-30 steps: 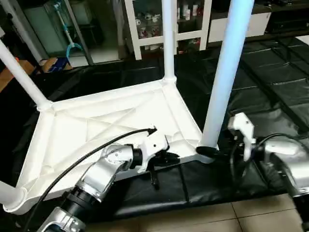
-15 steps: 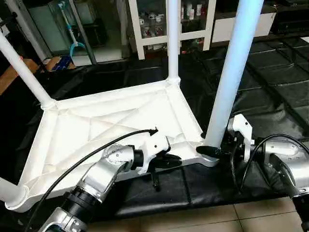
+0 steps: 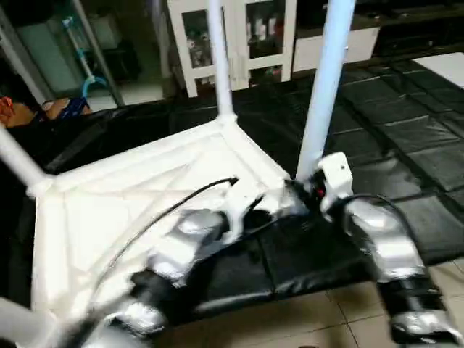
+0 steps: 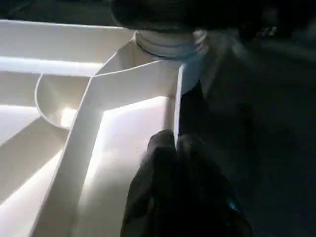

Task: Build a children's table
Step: Rotate leg to tighten

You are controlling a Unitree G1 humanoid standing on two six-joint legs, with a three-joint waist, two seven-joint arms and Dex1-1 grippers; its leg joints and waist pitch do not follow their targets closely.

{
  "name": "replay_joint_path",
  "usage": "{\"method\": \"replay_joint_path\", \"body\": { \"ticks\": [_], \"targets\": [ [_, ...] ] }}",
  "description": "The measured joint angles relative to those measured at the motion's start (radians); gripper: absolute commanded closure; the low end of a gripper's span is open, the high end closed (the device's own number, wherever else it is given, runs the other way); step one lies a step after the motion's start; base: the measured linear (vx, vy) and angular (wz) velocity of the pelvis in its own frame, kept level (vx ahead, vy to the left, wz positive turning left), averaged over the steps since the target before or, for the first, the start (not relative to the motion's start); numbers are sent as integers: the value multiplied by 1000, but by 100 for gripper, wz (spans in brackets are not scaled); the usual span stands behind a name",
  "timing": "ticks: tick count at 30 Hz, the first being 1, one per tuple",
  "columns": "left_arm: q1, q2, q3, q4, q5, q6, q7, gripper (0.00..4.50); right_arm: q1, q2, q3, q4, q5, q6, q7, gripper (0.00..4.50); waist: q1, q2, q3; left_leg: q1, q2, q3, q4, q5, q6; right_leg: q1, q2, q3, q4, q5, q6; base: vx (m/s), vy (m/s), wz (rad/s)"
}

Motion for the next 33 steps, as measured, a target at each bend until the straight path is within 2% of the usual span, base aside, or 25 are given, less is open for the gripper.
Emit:
{"method": "replay_joint_path", "body": {
  "ticks": [5, 10, 11, 13, 16, 19, 21, 22, 23, 25, 27, 29, 33],
  "targets": [
    [-25, -59, 22, 47, -15, 10, 65, 450, -20, 59, -26, 30, -34, -23, -143, 250, -26, 1, -1, -7, -1, -2, -3, 0, 0, -1, 0, -2, -7, 0, 0, 0, 0, 0],
    [-26, -53, 23, 48, -12, 0, 61, 450, -21, 65, -31, 40, -33, -51, -135, 251, -28, 1, 0, -11, -2, -2, -8, 0, 0, -5, 0, -2, -7, 0, 0, 0, 0, 0],
    [-25, -46, 20, 44, -10, -3, 54, 450, -21, 64, -36, 41, -33, -61, -117, 216, -29, 1, 0, -14, -2, -2, -9, 0, 0, -8, 0, -3, -7, 0, 0, 0, 0, 0],
    [-15, -23, 11, 31, -8, -20, 33, 450, -15, 52, -37, 40, -15, -82, -58, 181, -29, 1, 0, -15, -1, -2, -11, 0, 0, -10, 0, -3, -7, 0, 0, 0, 0, 0],
    [-4, 26, 10, 19, -1, -55, -3, 450, -14, 39, -26, 13, 36, -113, 54, 172, -38, 2, 0, -16, -1, -4, -12, 0, 0, -10, 0, -6, -6, 5, -1, 0, 0, 0],
    [21, 66, -3, -19, -1, -65, -66, 450, -15, -16, -13, -23, 61, -131, 150, 134, -37, 2, 0, -12, 1, -5, -13, 0, 0, -10, 1, -8, -5, 6, -2, 0, 0, 0],
    [44, 91, -18, -49, -14, -75, -120, 450, -19, -70, -3, -47, 90, -127, 237, 127, -29, 2, 0, -12, 1, -5, -13, 0, 1, -8, 1, -7, -4, 10, -7, 0, 0, 0],
    [50, 99, -20, -60, -16, -79, -138, 450, -19, -90, -4, -49, 93, -125, 263, 127, -24, 2, 0, -11, 1, -5, -13, 0, 1, -7, 1, -7, -3, 10, -8, 0, 0, 0],
    [54, 110, -27, -70, -18, -82, -163, 450, -19, -116, -1, -50, 93, -124, 307, 102, -19, 2, -1, -11, 1, -4, -13, 0, 1, -6, 1, -6, -3, 11, -9, 0, 0, 0],
    [58, 130, -37, -80, -25, -89, -200, 450, -19, -160, 11, -49, 92, -116, 380, 102, -7, 2, -1, -11, 1, -3, -12, 2, 3, -6, 1, -6, -3, 11, -9, 0, 0, 0],
    [63, 156, -46, -93, -37, -98, -253, 450, -8, -231, 38, -50, 92, -105, 486, 102, 9, 2, -1, -12, 1, -3, -12, 9, 15, -6, 0, -6, -3, 10, -8, 0, 0, 0],
    [66, 178, -52, -102, -45, -107, -296, 450, 17, -270, 53, -58, 95, -102, 561, 102, 29, 3, -1, -12, 1, -2, -10, 11, 18, -6, 1, -5, -3, 9, -8, 0, 0, 0],
    [72, 210, -69, -126, -54, -108, -375, 450, 74, -333, 84, -77, 125, -81, 688, 102, 57, 3, -1, -13, 1, 2, -10, 11, 18, -8, 0, -2, -4, 8, -8, 0, 0, 0]
  ]
}}
